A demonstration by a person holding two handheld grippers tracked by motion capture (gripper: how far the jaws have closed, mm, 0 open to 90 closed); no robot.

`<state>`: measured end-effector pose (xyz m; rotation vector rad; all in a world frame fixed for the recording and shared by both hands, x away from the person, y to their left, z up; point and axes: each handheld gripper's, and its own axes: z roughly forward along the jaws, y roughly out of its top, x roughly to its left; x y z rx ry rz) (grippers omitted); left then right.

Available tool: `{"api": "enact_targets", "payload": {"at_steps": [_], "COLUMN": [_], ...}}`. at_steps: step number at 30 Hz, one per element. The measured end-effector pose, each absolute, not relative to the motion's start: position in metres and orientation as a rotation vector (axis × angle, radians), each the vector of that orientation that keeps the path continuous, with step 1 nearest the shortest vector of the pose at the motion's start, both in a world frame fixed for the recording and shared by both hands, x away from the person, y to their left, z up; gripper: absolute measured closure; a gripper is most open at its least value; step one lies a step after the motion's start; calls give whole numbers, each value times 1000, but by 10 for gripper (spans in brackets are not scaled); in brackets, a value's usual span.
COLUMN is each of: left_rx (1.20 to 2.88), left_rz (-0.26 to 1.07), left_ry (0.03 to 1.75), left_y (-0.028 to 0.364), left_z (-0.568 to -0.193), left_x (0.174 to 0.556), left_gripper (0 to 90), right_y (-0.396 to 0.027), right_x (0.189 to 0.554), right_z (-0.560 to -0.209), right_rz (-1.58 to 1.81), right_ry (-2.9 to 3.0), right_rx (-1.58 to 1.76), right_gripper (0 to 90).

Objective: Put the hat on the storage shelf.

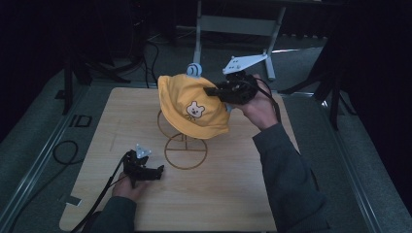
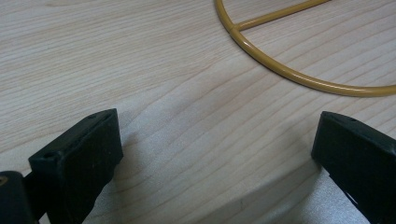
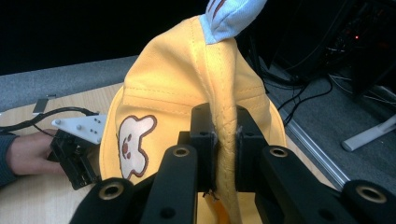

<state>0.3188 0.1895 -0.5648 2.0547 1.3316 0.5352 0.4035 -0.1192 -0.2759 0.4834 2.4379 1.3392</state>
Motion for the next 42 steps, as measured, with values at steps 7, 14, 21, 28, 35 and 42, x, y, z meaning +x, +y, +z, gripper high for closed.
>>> {"api": "enact_targets", "payload": {"at_steps": [7,14,21,28,35,42], "left_rx": [2055,2055,2048,2049,2046,2050], "left_rz": [535,535,536,537,538,537], "left_ry": [1332,1332,1334,1334,1335,1334], "left_y": [190,189,189,189,189,189], "left_z": [-565,-565,-565,-565,-565,-565], "left_x": [319,319,319,319,319,319], "left_gripper": [19,19,19,19,19,19], "right_y": [-106,-89,-72,-54,-37,-37], "right_x": [406,408,412,417,413,417], "right_z": [-273,-274,-280,-289,-299,-299], "right_rz": [1337,1296,1243,1159,1071,1020], "right_ry": [2453,2482,2524,2555,2592,2534], "right_rx": [463,446,437,443,406,476], "right_gripper": [817,809,805,802,799,713]}}
